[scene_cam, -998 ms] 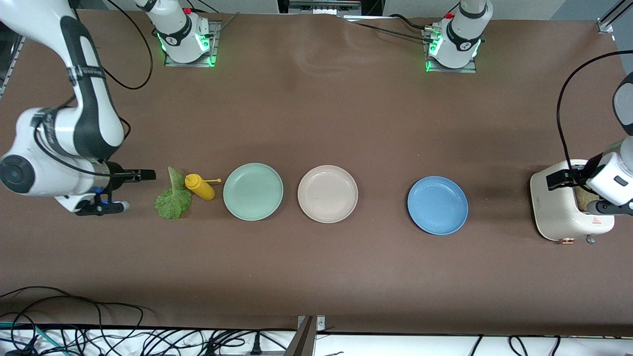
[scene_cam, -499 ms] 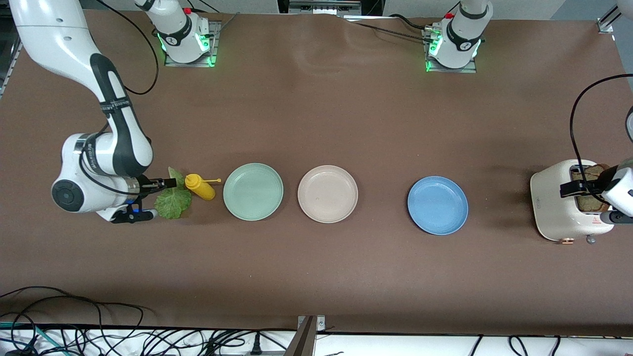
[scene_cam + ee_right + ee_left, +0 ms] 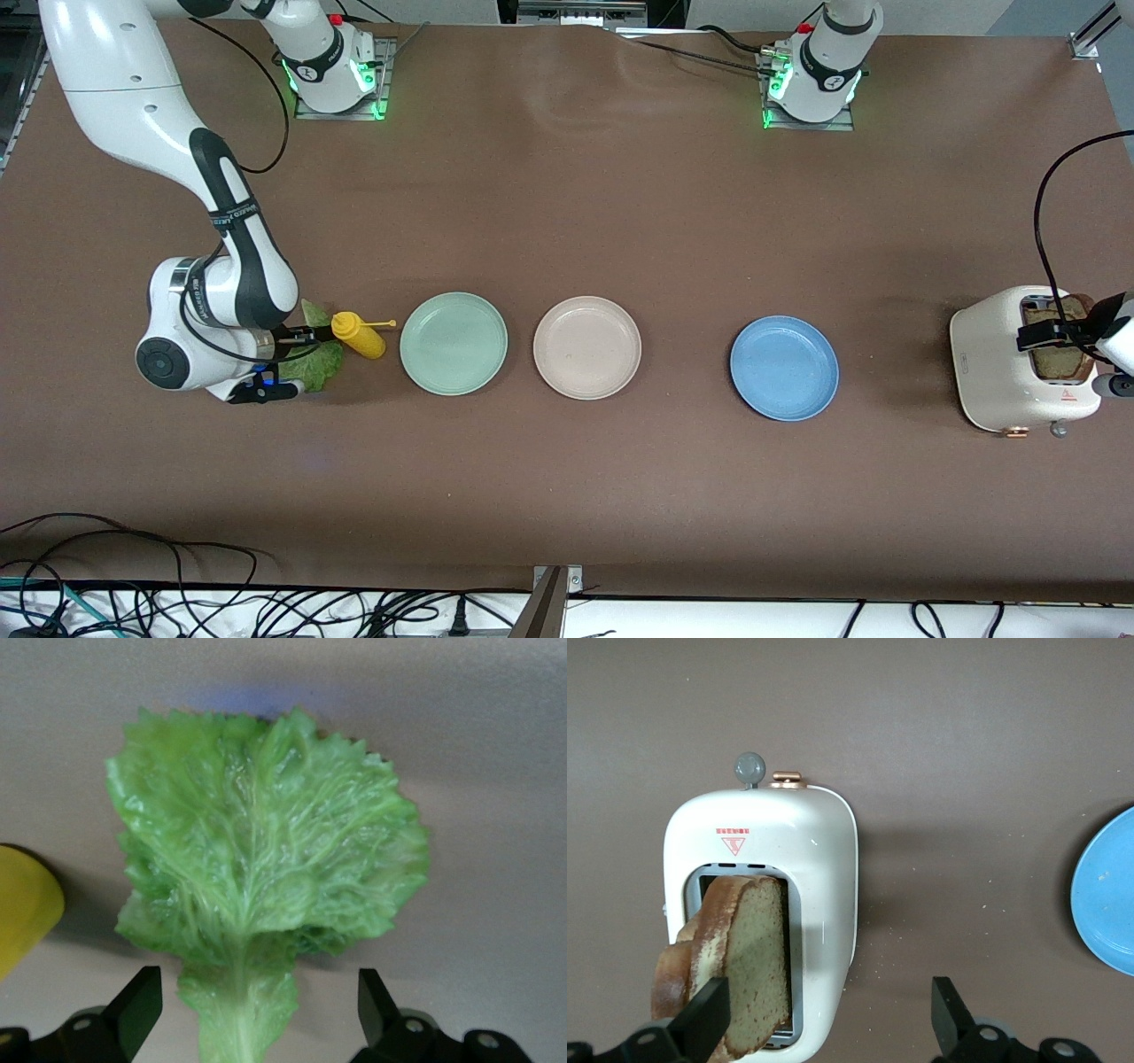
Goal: Make sandwich on beige plate with both arms
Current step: 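Grasp the lettuce with the right gripper while the left gripper grasps bread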
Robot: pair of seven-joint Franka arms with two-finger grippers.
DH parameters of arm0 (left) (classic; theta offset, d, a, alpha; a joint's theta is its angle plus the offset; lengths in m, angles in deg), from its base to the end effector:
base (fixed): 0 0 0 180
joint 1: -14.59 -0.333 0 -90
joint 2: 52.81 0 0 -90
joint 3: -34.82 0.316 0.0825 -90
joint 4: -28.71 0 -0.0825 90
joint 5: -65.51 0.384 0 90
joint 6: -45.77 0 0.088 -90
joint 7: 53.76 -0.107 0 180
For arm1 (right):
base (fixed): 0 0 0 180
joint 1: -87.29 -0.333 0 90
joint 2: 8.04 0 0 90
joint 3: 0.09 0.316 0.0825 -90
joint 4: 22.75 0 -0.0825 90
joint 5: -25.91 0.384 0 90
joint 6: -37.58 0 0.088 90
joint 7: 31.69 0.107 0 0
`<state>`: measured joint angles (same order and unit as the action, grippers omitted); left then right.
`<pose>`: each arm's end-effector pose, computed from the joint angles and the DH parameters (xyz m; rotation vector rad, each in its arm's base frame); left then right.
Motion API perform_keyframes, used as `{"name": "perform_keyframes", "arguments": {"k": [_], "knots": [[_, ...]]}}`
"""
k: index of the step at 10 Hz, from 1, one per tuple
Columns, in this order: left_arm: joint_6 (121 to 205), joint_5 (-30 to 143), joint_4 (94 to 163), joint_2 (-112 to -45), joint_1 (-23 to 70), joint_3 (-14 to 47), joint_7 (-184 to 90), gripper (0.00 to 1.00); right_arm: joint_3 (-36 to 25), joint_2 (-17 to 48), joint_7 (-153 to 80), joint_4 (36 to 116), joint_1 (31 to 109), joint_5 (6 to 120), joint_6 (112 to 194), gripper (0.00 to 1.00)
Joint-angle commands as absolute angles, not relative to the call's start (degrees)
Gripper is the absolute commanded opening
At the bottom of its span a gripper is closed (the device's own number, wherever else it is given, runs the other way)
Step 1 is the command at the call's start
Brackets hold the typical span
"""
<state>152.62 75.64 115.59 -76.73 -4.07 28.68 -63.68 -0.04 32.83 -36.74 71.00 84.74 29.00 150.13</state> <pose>0.6512 0.1686 0.4182 -3.0301 0.0058 0.1347 0.6410 0.0326 0.1748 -3.0271 -0.1561 0.5894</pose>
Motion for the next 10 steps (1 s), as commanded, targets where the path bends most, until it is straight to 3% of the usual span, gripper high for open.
{"name": "perform_keyframes", "arguments": {"k": [1, 3, 4, 10], "knots": [[152.12, 76.32, 115.54, -76.55, -4.48, 28.14, -64.75, 1.0, 0.35, 33.54, -36.7, 69.89, 84.74, 29.87, 150.34, 0.78], [152.03, 76.32, 115.54, -76.46, -4.48, 28.14, -64.66, 1.0, 0.44, 33.36, -36.88, 69.62, 84.74, 29.87, 150.16, 0.09], [152.03, 76.32, 115.54, -76.37, -4.4, 28.05, -64.66, 1.0, 0.44, 33.1, -37.23, 68.84, 84.74, 29.78, 149.55, 0.0], [152.03, 76.5, 115.37, -76.46, -4.66, 28.14, -64.75, 1.0, -1.41, 32.22, -41.95, 56.02, 89.83, 37.43, 129.01, 0.0]]}}
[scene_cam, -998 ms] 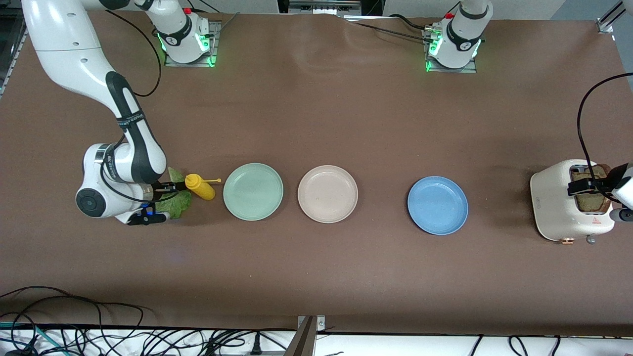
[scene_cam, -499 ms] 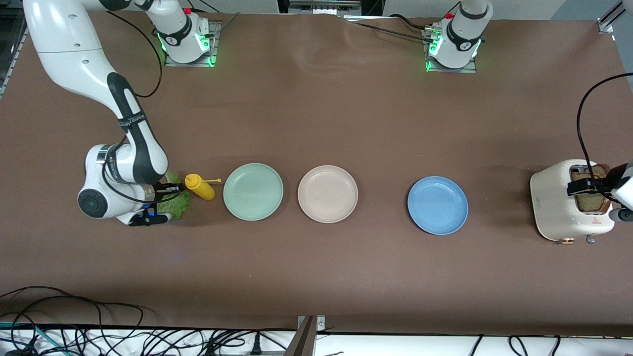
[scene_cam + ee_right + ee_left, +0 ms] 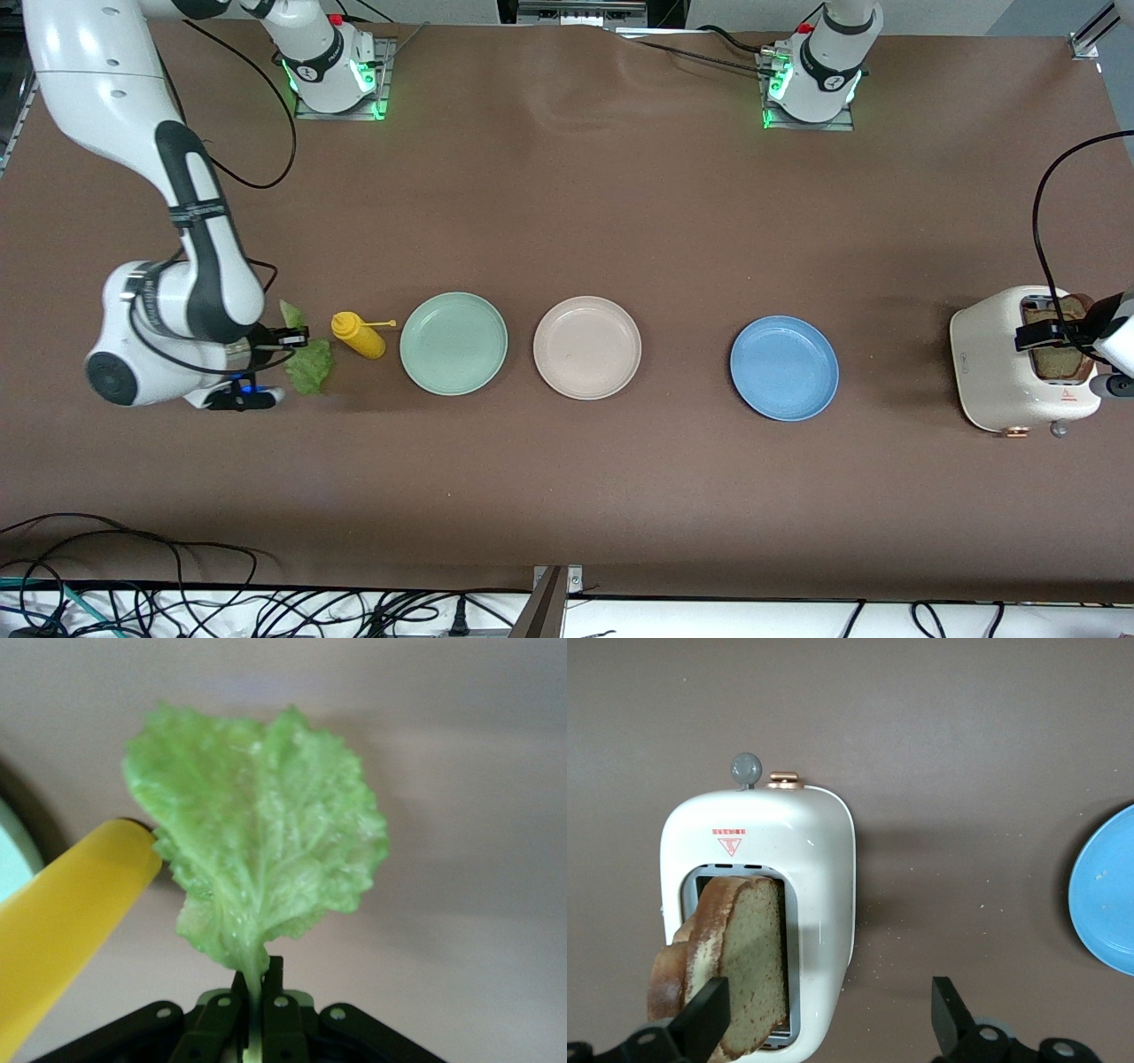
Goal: Make sandwich on beige plate with both arms
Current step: 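Grasp the lettuce with the right gripper while the left gripper grasps bread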
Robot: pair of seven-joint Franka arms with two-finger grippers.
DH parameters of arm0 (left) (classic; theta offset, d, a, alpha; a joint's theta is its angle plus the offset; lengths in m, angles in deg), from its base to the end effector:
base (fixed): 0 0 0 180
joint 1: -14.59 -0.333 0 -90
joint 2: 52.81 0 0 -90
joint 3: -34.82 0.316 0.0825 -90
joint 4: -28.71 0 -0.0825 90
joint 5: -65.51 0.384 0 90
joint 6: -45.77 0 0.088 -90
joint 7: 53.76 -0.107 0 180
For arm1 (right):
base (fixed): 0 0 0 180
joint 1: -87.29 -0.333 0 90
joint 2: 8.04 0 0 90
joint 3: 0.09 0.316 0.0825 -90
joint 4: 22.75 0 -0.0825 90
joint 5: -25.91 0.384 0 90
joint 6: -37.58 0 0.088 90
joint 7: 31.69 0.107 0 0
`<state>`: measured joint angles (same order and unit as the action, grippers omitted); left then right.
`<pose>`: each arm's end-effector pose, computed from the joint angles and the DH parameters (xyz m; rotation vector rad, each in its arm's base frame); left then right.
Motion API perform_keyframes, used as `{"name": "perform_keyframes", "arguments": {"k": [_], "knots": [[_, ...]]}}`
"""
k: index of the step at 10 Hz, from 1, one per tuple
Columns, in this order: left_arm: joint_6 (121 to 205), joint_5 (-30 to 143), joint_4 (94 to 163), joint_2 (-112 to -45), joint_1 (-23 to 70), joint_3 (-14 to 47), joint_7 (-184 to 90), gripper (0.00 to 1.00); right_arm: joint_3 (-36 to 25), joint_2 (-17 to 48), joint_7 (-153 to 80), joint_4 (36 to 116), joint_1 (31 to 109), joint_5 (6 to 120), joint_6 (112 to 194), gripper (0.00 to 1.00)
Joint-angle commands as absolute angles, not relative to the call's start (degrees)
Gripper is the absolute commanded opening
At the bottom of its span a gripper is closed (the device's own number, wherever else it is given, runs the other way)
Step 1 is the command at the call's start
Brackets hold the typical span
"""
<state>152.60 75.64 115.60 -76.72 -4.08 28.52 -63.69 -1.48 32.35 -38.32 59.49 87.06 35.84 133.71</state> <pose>0.6515 0.1671 0.4183 -3.0311 0.0097 0.1345 0.6674 0.0057 0.2487 -2.8884 -0.0555 0.6628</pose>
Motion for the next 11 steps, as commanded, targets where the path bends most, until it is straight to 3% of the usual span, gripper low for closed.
{"name": "perform_keyframes", "arguments": {"k": [1, 3, 5, 7, 8, 9, 11], "knots": [[152.12, 76.67, 115.37, -76.63, -5.62, 28.05, -64.75, 1.0, -1.49, 32.04, -42.93, 53.74, 90.45, 37.08, 124.81, 0.0], [152.12, 77.02, 115.37, -76.72, -6.33, 28.14, -64.75, 1.0, -1.76, 28.81, -42.24, 51.35, 90.54, 36.38, 116.09, 0.0], [152.21, 76.33, 115.63, -78.46, -8.43, 28.14, -64.75, 1.0, -1.85, 25.2, -42.33, 50.99, 90.37, 33.05, 113.0, 0.0], [152.21, 76.23, 115.81, -79.88, -9.49, 28.14, -64.66, 0.7, -1.67, 22.39, -42.5, 50.9, 90.02, 31.46, 108.61, 0.0], [151.95, 76.32, 115.81, -79.88, -9.49, 28.14, -64.75, 0.34, -1.41, 21.16, -42.33, 50.99, 90.02, 31.1, 108.24, 0.0], [151.77, 76.41, 116.24, -79.89, -9.41, 28.14, -63.88, 0.06, -1.23, 20.19, -42.15, 50.99, 89.93, 30.84, 107.02, 0.0], [150.98, 76.41, 115.72, -79.71, -9.41, 28.14, -63.78, 0.0, -1.32, 19.65, -39.35, 50.99, 88.79, 26.81, 103.85, 0.0]]}}
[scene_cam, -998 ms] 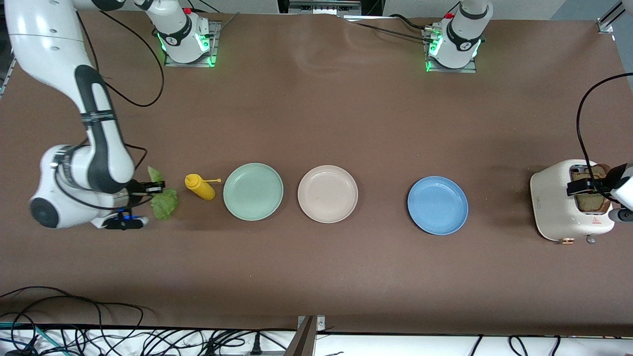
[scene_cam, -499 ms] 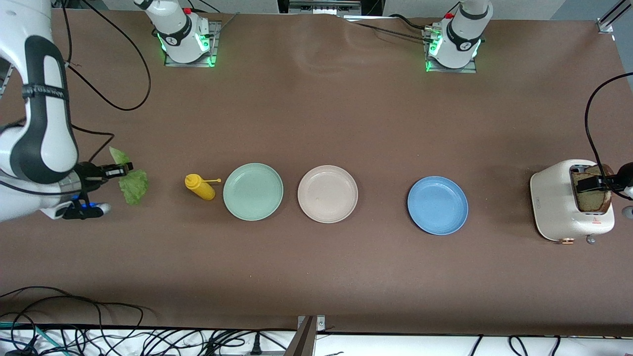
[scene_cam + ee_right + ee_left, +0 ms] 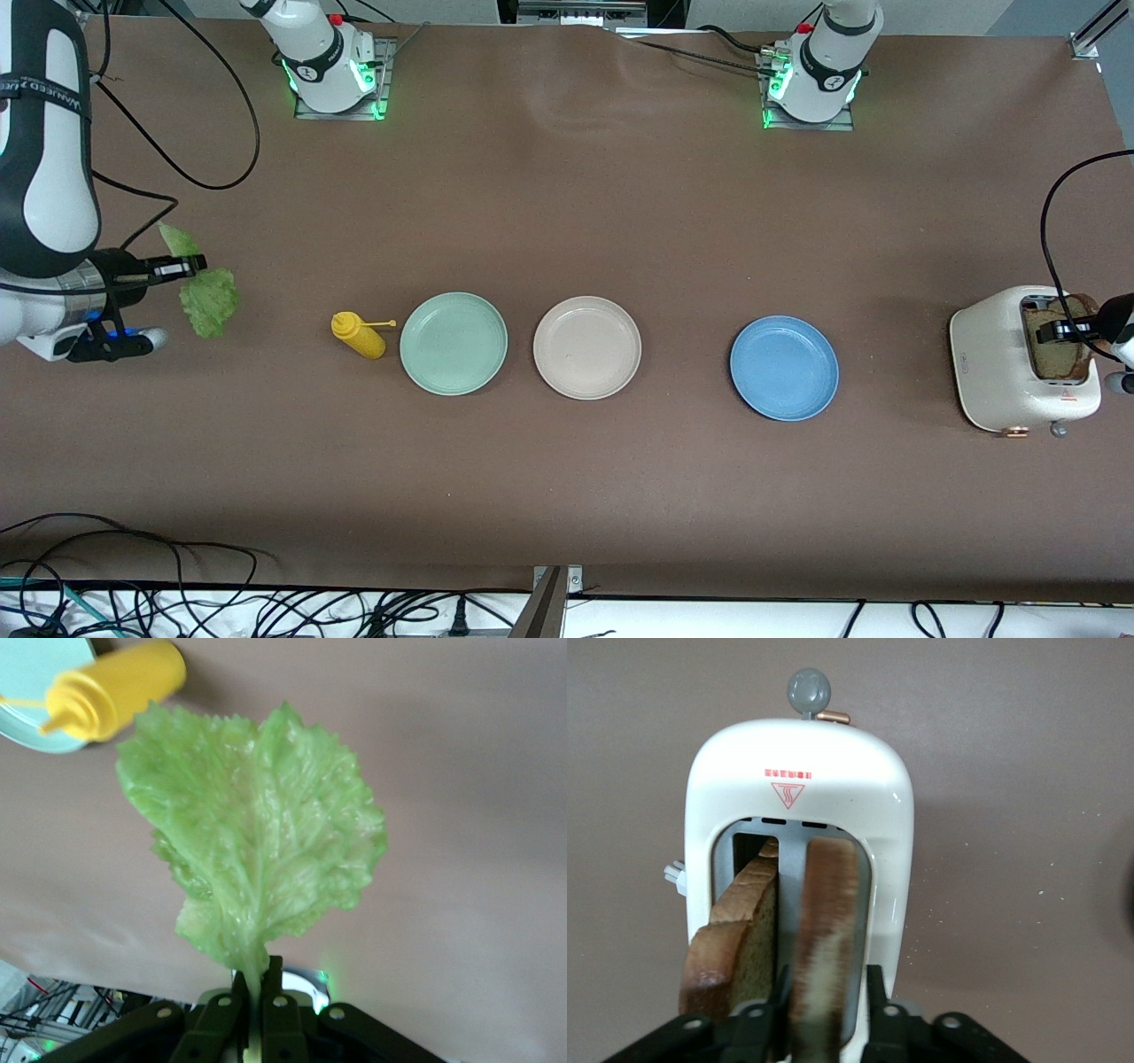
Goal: Make sandwich on beige plate with both arms
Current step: 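Pull the bread slice from the toaster with the left gripper toward the beige plate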
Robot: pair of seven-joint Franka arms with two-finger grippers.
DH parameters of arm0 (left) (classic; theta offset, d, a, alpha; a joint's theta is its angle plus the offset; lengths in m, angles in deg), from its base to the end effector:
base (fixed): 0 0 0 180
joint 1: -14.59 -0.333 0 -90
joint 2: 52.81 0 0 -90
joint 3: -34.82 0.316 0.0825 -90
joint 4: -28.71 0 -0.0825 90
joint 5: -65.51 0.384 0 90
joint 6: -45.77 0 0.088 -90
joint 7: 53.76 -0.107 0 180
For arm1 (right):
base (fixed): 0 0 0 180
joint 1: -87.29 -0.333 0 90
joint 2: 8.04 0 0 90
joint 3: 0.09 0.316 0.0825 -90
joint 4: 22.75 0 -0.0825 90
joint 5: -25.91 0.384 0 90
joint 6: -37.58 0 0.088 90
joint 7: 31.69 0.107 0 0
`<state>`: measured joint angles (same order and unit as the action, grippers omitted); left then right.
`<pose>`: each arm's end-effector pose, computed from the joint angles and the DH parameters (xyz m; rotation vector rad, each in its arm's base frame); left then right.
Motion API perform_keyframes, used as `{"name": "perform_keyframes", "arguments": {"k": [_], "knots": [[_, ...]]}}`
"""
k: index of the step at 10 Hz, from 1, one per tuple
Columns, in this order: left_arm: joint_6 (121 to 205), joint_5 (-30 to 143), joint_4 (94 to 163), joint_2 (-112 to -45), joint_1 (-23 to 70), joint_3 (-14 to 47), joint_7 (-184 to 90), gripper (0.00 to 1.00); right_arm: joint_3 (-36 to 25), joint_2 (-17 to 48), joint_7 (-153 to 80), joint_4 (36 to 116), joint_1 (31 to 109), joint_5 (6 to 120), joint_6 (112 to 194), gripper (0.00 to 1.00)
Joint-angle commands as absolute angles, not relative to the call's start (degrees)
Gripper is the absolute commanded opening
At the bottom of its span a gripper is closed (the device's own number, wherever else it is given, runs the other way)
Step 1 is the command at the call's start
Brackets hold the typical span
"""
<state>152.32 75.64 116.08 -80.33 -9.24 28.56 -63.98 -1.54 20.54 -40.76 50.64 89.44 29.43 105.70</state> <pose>0.6353 0.2262 0.3717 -3.0521 -0.1136 0.2527 0.6293 -0.0283 0.4344 -2.8979 -0.1456 0.8692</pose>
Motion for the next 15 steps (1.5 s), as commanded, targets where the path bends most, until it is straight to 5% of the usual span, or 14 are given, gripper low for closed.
{"name": "perform_keyframes", "arguments": {"k": [1, 6, 8, 11, 15], "knots": [[150.98, 76.5, 115.55, -79.54, -9.41, 28.14, -63.87, 0.0, -1.23, 19.74, -39.69, 50.99, 88.7, 26.71, 103.76, 0.0], [141.87, 76.23, 108.37, -76.37, -5.47, 25.95, -63.96, 0.0, -1.67, 19.91, -40.13, 50.73, 89.14, 26.97, 104.55, 0.0], [138.51, 76.15, 105.1, -76.37, -4.22, 20.61, -63.78, 0.0, -1.5, 20.0, -39.95, 50.73, 88.88, 27.06, 104.72, 0.0], [138.32, 74.49, 105.52, -76.98, 0.41, 12.68, -59.86, 0.0, -1.23, 20.0, -38.2, 50.29, 86.43, 27.06, 105.16, 0.0], [141.29, 57.9, 104.74, -82.59, 14.03, 12.67, -40.95, 0.0, -1.14, 19.83, -35.13, 45.38, 80.9, 27.49, 104.81, 0.0]]}}
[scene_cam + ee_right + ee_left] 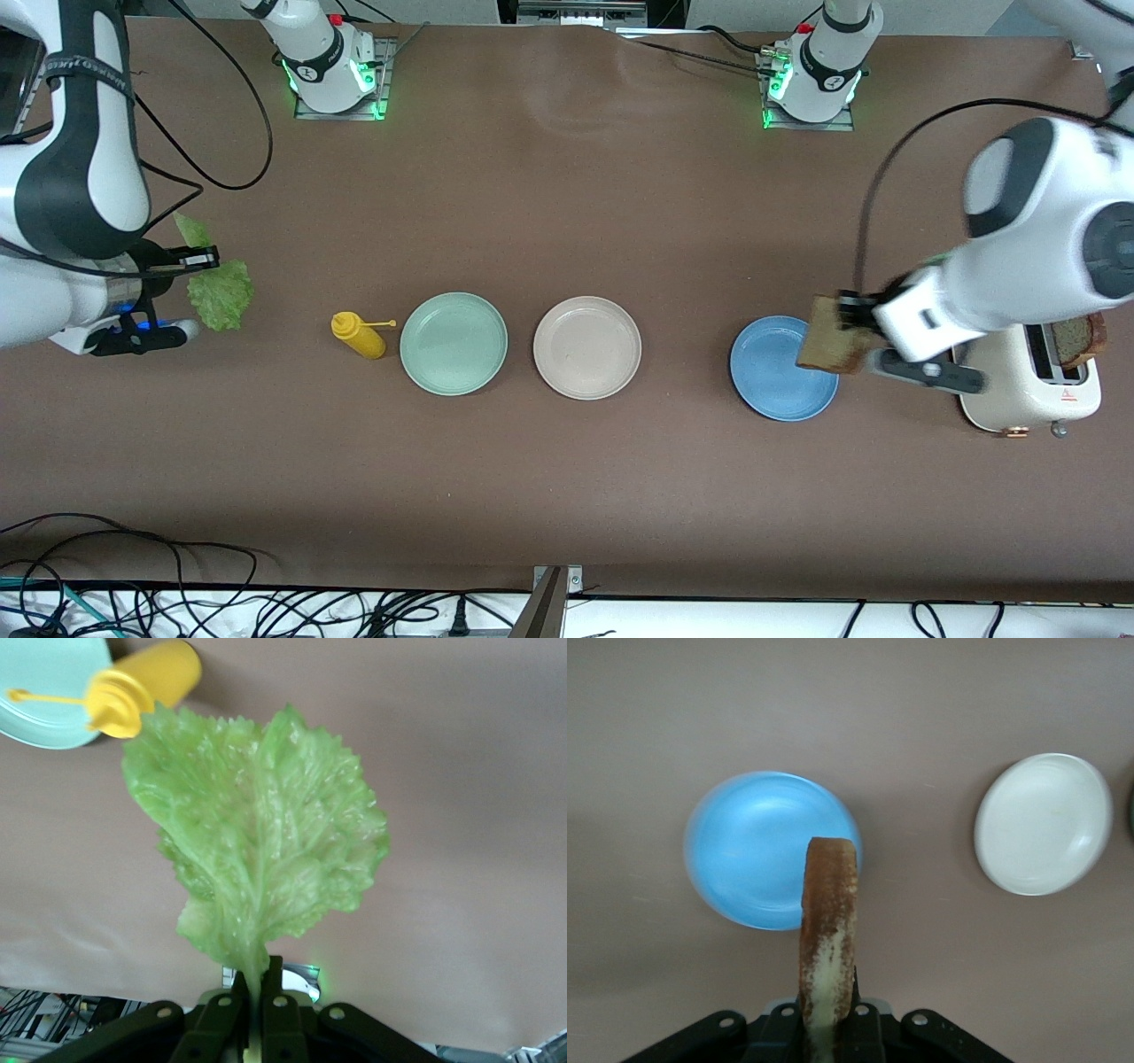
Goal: Make sandwich on beige plate with both arms
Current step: 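Pull the bread slice from the toaster with the left gripper toward the beige plate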
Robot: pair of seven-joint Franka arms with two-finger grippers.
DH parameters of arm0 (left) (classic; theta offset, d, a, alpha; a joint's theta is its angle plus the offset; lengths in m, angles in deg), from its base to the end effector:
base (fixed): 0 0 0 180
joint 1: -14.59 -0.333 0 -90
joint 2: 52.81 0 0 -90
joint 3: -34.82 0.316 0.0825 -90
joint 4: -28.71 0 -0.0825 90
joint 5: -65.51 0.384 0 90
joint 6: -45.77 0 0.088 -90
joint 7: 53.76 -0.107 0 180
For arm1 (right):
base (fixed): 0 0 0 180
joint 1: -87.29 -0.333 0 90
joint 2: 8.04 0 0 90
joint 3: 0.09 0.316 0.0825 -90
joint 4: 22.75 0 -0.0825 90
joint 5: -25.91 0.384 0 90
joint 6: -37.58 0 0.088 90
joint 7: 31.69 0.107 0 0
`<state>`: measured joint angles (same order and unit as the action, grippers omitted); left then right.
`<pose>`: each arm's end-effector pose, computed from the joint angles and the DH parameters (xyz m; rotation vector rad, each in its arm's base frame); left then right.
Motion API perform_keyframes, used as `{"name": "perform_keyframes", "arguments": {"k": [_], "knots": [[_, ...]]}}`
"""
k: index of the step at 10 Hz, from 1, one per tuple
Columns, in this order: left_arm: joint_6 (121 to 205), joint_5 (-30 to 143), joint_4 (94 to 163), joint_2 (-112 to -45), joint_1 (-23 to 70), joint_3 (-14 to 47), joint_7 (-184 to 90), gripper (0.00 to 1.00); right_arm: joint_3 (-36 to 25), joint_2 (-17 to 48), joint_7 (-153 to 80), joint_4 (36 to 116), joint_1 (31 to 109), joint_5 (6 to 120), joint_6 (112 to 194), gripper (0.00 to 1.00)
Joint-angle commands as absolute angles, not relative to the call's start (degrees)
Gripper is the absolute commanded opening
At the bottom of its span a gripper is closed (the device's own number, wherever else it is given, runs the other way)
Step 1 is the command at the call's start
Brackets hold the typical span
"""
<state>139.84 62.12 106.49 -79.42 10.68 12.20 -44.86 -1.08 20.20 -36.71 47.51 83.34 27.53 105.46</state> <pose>0.6485 -0.1751 0.4623 2.9278 -0.2014 -0.2902 0.6342 0.0389 0.4603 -2.9946 -0.2138 0.8211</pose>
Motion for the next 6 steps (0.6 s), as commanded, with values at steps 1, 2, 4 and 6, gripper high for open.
{"name": "perform_keyframes", "arguments": {"k": [1, 2, 4, 6], "knots": [[146.1, 52.73, 104.73, -84.96, 15.1, 12.67, -40.75, 0.0, -1.14, 19.74, -29.64, 44.58, 79.4, 31.41, 104.9, 0.0], [150.93, 45.46, 104.73, -88.11, 16.16, 12.67, -41.54, 0.0, -1.06, 19.74, -22.88, 44.23, 78.69, 37.63, 105.33, 0.0], [159.47, 38.21, 104.91, -92.87, 20.11, 12.67, -41.72, 0.0, -1.14, 20.09, -15.12, 43.78, 75.71, 43.39, 109.79, 0.0], [164.58, 31.96, 105.26, -96.13, 22.31, 12.67, -42.33, 0.0, -1.23, 20.96, -7.47, 43.96, 71.31, 43.49, 114.46, 0.0]]}}
